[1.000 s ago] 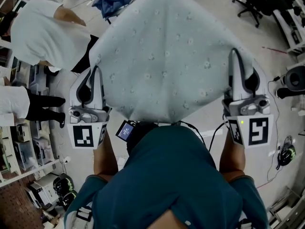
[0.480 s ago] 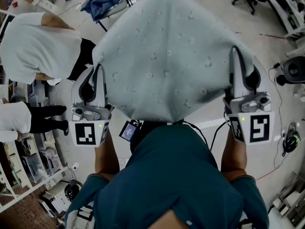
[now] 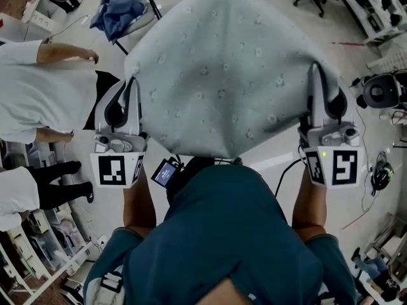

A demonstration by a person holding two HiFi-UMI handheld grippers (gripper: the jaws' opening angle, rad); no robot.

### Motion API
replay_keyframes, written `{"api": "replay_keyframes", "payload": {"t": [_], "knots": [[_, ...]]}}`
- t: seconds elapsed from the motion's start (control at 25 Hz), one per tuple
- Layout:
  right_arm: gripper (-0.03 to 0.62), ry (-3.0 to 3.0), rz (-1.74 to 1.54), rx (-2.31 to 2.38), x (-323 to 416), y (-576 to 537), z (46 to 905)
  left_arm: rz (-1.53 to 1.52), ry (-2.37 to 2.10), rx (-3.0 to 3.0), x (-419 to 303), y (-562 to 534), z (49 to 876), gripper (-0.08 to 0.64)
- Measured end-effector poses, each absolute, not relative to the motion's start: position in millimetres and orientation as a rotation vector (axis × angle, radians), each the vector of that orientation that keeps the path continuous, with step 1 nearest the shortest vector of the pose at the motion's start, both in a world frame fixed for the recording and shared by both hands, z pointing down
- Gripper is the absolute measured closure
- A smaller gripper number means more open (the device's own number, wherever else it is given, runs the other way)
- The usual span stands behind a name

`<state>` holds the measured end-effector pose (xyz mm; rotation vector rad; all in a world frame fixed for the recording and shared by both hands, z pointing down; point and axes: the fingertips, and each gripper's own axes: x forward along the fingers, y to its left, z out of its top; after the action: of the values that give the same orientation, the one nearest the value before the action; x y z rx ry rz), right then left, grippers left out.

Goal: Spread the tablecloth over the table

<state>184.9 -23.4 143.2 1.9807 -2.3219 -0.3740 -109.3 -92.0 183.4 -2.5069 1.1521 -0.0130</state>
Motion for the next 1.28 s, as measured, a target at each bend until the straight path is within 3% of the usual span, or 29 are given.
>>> {"api": "replay_keyframes", "payload": {"t": [0.64,1.28], "knots": [[0.572,-2.194,-0.409,2.061,169,-55,161,0.084,1.107,-2.546,-145,-145,202,0.557],[0.568,-2.264,-0.189,1.923,189,-211,240,-0.128,1.43,-2.519,-192,-254,266,0.557]]}}
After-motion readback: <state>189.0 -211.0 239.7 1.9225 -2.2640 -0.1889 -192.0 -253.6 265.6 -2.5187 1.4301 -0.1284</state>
